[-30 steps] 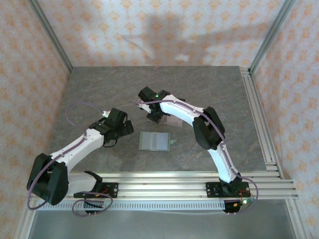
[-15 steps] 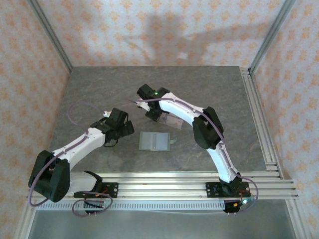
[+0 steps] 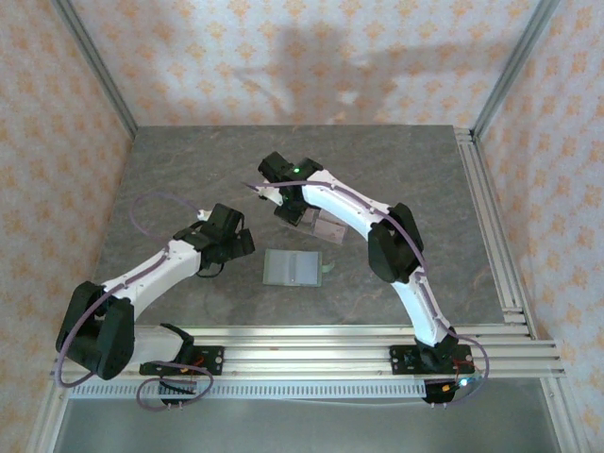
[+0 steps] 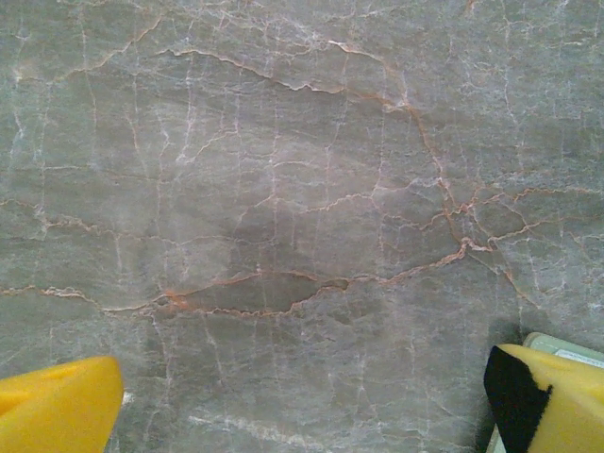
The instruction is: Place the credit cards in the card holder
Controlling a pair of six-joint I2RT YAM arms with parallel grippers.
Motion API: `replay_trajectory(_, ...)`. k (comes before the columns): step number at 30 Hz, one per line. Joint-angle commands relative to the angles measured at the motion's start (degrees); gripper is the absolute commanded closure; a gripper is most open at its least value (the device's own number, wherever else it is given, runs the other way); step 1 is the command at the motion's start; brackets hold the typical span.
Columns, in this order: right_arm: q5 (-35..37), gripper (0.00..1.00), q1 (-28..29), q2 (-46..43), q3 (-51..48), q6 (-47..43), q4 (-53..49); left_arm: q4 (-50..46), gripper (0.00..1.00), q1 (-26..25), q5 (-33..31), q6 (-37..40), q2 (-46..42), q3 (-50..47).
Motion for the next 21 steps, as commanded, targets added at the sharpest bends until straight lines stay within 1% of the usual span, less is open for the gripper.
replay_trajectory(1,-1.4,1.00,0.4,-6.7,0.8,1.8,-1.9,-2.6,0.00,0.4,0.4,2.8,0.7,2.4)
replay_trajectory(6,-3.2,1.00,0.4,-11.8,-3.2,6.6,-1.3,-3.4,0.00,0.4,1.8,5.1,1.1,3.0)
replay_trajectory(9,-4.1,1.00,0.4,-16.0,-8.9,10.8,0.5,-3.8,0.00,-0.4,2.5,5.3,1.4,3.1)
replay_trajectory(11,-4.9,1.00,0.4,-20.2,-14.5,14.9,3.3,-4.0,0.00,-1.7,2.4,6.9,1.5,3.2)
replay_trajectory(15,-8.0,1.00,0.4,-29.1,-26.7,24.0,10.3,-3.5,0.00,-6.0,0.3,6.5,2.0,2.8)
replay_trajectory(19,-11.7,1.00,0.4,-38.5,-40.5,36.0,19.9,-2.6,0.00,-10.4,-1.8,6.0,4.4,2.7)
replay_trajectory(21,-13.8,1.00,0.4,-42.6,-47.3,41.6,25.6,-2.0,0.00,-11.6,-2.8,3.9,5.5,2.4)
